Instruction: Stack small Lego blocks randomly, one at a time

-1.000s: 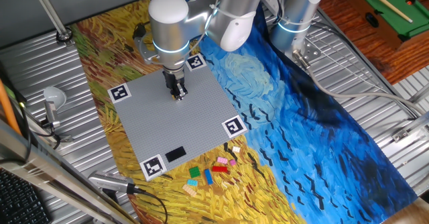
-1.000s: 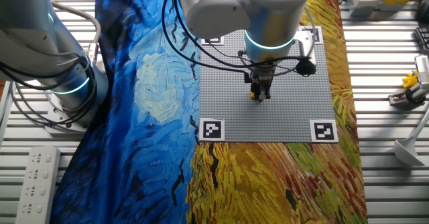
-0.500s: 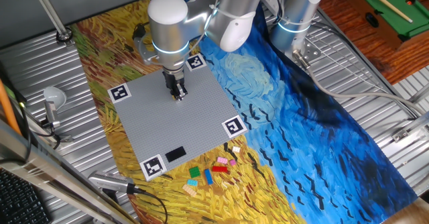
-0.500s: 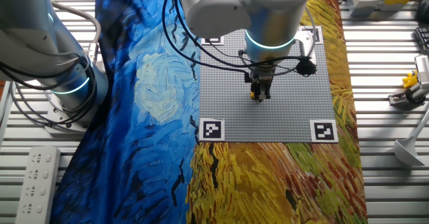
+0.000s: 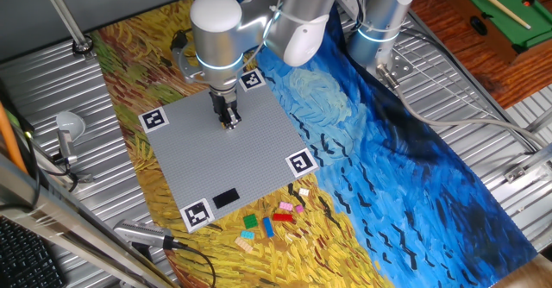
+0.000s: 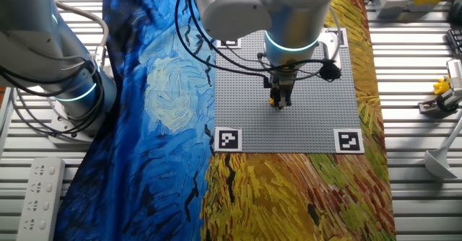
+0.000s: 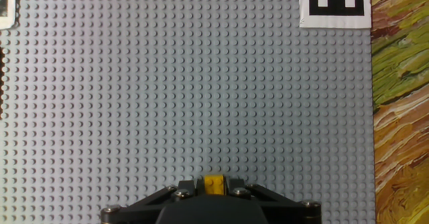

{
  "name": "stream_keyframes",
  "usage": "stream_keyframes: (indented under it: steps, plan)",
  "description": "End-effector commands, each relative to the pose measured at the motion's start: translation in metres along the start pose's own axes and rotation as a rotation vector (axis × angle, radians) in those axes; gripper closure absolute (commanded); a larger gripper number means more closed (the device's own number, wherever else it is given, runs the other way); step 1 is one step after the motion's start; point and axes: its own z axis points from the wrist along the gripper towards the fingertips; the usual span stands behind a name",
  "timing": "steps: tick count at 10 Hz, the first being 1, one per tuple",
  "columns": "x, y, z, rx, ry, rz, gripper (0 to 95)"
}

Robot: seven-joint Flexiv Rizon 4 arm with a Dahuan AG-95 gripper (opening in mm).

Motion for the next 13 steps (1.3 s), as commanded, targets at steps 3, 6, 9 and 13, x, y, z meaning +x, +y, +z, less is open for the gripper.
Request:
stream_keyframes:
  steps: [3,6,9,13]
  plan:
    - [0.0,-0.0002,-0.0011,0.002,0.005,0.006,76.0]
    - [0.0011,-0.0005,-0.0028,0.003,0.01,0.012,76.0]
    - [0.0011,-0.0005,-0.0032,0.001,0.011,0.017,76.0]
    - [0.001,-0.0002,-0.0032,0.001,0.014,0.032,76.0]
